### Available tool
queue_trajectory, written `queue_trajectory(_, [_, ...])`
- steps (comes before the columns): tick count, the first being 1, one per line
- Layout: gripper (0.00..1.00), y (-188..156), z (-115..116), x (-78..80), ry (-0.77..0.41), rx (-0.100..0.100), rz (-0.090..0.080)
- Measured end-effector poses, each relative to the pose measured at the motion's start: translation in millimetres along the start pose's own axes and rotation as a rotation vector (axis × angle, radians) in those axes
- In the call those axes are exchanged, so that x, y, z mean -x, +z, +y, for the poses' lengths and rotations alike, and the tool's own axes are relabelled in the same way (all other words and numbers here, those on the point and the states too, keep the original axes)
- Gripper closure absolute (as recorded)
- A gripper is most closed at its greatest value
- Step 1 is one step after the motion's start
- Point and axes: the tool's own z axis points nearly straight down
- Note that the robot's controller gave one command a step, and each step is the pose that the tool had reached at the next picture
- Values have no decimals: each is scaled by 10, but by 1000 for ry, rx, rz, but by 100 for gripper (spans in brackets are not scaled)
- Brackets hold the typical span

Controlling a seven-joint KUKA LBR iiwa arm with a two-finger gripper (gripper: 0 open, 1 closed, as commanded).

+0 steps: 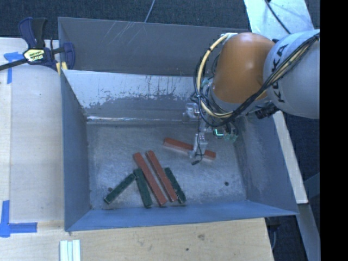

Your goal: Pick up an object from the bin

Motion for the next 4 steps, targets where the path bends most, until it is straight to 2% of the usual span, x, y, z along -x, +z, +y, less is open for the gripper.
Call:
queue_trajectory(1, [0, -43, 0, 20, 0, 0, -8])
queue_trajectory(2, [0, 607, -147, 101, -1, 0, -13])
queue_trajectory(3, [0, 881, -276, 95, 182, 1, -6])
queue_trajectory(4, [0, 810, -295, 147, 163, 0, -12])
